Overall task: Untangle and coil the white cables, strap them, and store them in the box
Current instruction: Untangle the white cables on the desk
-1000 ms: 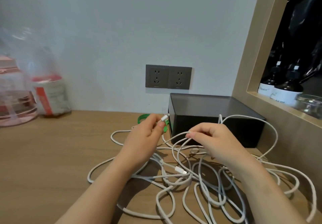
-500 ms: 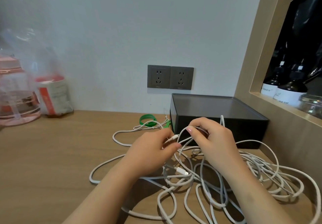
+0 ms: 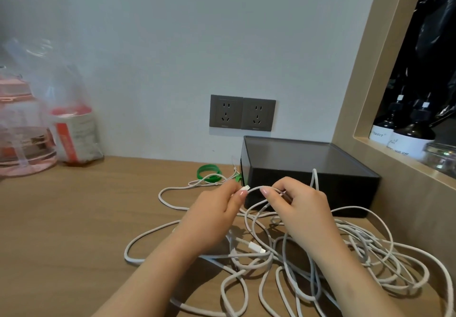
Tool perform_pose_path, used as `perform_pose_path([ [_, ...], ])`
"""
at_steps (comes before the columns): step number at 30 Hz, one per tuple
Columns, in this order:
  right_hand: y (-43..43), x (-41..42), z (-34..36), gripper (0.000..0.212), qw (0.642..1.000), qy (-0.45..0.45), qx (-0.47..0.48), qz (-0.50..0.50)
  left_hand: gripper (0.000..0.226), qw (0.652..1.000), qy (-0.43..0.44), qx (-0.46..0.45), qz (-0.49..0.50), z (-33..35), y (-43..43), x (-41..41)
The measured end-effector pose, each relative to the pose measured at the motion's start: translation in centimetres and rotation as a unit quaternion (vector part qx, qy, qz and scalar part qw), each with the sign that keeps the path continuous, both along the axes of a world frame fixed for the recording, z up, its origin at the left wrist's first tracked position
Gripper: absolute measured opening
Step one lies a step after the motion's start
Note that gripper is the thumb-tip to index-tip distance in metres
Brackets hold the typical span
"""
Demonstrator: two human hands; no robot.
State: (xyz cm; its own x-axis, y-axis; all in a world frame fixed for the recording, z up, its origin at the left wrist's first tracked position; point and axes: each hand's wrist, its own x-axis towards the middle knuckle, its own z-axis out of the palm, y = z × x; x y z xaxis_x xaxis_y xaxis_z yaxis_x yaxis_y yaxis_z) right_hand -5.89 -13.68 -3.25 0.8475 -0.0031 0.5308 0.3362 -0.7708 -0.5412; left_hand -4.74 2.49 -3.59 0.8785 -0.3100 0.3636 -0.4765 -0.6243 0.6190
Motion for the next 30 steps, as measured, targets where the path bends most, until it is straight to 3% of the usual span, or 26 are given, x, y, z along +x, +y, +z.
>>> perform_pose_path([
  [5, -0.5, -0.5, 0.8, 0.011, 0.993, 0.09, -0.075, -0.011, 0.025, 0.985, -0.1, 0.032, 0.138, -0.5, 0.9, 1.0],
  [10, -1.0, -1.0, 1.3, 0.011, 0.992, 0.099, -0.076, 0.002, 0.028, 0.967, -0.062, -0.129, 0.212, -1.0, 1.3, 1.6],
  [14, -0.1, -1.3, 1.1, 0.013, 0.997, 0.062, 0.025, 0.043, 0.032, 0.931, 0.086, -0.317, 0.158, -1.0, 0.6, 2.0],
  [18, 1.0, -1.5, 0.4, 0.019, 0.994, 0.05, 0.064, 0.078, 0.04, 0.888, 0.179, -0.407, 0.117, -0.1, -0.2, 1.7],
  [20, 1.4, -1.4, 0.1, 0.018, 0.993, 0.062, 0.026, 0.097, 0.048, 0.886, 0.183, -0.412, 0.105, 0.0, -0.2, 1.6],
  [24, 2.1, -1.3, -0.1, 0.024, 0.99, 0.056, -0.012, 0.13, 0.08, 0.915, 0.159, -0.36, 0.086, 0.4, 0.3, 1.4],
  [28, 2.4, -1.4, -0.1, 0.024, 0.985, 0.071, -0.031, 0.154, 0.026, 0.911, 0.151, -0.369, 0.107, 0.2, 0.5, 1.8],
  [30, 2.6, -1.6, -0.1, 0.027, 0.982, 0.086, -0.041, 0.162, 0.017, 0.903, 0.149, -0.382, 0.127, -0.4, 0.4, 2.1],
])
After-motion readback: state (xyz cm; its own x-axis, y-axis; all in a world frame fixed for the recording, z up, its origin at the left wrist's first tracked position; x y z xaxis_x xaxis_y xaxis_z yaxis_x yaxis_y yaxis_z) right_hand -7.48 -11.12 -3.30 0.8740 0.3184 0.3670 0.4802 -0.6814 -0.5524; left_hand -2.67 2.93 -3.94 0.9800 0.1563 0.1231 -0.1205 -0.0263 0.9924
